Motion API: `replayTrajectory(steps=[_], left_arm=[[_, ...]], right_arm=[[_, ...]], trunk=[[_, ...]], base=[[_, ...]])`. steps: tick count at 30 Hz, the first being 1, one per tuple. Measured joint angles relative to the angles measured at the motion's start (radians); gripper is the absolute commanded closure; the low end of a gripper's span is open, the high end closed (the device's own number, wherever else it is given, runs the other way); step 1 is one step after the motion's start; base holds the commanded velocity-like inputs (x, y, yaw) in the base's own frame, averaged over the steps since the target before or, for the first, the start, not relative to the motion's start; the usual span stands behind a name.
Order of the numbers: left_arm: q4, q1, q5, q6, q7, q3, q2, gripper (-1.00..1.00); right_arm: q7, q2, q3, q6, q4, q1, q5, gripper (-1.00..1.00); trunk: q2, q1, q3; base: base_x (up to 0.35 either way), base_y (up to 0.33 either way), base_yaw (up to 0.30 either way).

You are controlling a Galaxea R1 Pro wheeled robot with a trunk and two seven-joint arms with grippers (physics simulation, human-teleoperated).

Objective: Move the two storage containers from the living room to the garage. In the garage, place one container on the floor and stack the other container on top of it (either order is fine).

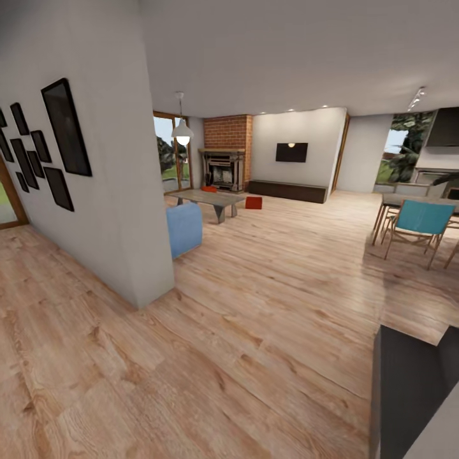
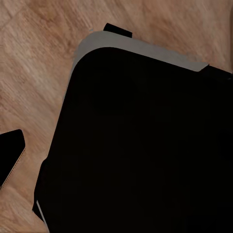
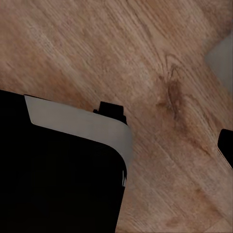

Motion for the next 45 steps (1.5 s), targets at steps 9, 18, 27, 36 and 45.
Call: replayTrajectory(steps=[9,18,27,36,45], left_arm=[[0.0,0.0,0.0,-0.001,0.0,0.0,0.0,-1.0],[0.0,0.0,0.0,0.0,0.0,0.0,0.0,-1.0],[0.0,0.0,0.0,0.0,0.0,0.001,0.0,-1.0],[0.0,0.0,0.001,-0.002,0.0,0.002,0.0,-1.0],[0.0,0.0,0.003,-0.005,0.0,0.004,0.0,-1.0]], right_arm=[[-0.001,0.005,0.0,0.007,0.0,0.0,-0.004,-1.0],[-0.013,0.049,0.0,0.011,0.001,0.0,-0.002,-1.0],[-0.016,0.051,0.001,0.013,0.001,0.0,-0.001,-1.0],[-0.014,0.05,0.001,0.012,0.001,0.0,0.0,-1.0],[-0.014,0.045,-0.006,0.003,0.001,0.0,-0.004,-1.0]], trunk=[[0.0,0.0,0.0],[0.0,0.0,0.0],[0.0,0.0,0.0],[0.0,0.0,0.0],[0.0,0.0,0.0]], base=[[0.322,0.095,-0.018],[0.322,0.095,-0.229],[0.322,0.095,-0.279],[0.322,0.095,-0.281],[0.322,0.095,-0.148]])
